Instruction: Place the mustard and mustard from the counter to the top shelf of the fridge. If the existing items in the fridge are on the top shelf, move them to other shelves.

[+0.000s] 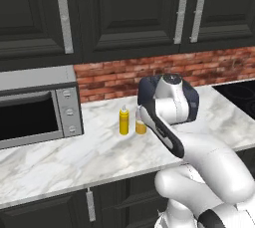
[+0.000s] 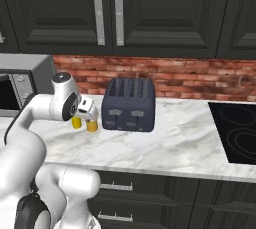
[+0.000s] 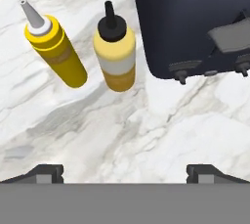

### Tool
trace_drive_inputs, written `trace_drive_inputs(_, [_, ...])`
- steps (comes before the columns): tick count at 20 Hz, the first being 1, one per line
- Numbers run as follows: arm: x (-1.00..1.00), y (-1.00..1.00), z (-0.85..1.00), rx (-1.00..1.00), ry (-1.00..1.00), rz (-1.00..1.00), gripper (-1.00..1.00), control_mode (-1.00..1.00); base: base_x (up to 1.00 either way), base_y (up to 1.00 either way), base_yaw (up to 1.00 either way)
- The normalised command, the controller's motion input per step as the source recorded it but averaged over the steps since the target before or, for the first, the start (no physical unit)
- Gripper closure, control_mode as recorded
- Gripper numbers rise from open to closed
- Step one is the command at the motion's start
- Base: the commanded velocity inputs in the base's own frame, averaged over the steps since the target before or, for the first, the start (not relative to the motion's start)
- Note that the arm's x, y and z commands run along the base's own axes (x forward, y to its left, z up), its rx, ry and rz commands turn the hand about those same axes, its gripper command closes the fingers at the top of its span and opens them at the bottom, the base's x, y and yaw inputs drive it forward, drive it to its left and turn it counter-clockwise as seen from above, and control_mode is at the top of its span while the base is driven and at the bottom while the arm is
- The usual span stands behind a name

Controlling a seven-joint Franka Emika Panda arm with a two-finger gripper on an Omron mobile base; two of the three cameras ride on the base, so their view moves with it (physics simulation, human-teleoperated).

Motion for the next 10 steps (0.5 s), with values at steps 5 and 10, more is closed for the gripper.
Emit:
trace_drive_inputs(5, [0.34, 0.00, -0.22, 0.00, 0.00, 0.00, -1.00, -1.00, 0.00, 0.00, 0.00])
trace_drive_inputs(10, [0.32, 0.00, -0.17, 0.00, -0.01, 0.00, -1.00, -1.00, 0.00, 0.00, 0.00])
